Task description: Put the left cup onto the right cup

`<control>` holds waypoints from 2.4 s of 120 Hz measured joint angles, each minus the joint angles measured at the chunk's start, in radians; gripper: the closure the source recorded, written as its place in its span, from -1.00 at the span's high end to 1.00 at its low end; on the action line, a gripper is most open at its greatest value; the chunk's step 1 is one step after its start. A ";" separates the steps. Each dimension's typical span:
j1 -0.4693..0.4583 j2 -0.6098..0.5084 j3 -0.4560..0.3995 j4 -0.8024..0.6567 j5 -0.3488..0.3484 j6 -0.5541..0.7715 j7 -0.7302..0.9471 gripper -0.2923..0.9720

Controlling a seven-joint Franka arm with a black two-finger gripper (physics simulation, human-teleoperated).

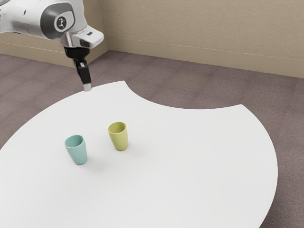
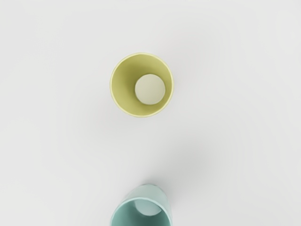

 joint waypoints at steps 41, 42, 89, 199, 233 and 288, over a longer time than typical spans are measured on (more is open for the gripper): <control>0.002 -0.027 -0.001 -0.118 -0.018 0.043 0.059 0.54; 0.003 -0.027 -0.001 -0.122 -0.018 0.045 0.060 0.54; 0.024 -0.026 -0.002 -0.294 -0.007 0.155 0.078 0.54; 0.078 -0.037 0.000 -0.507 -0.005 0.286 0.043 0.54; 0.109 -0.029 0.000 -0.522 0.004 0.293 0.033 0.54; 0.104 0.019 0.000 -0.527 0.010 0.308 0.016 0.54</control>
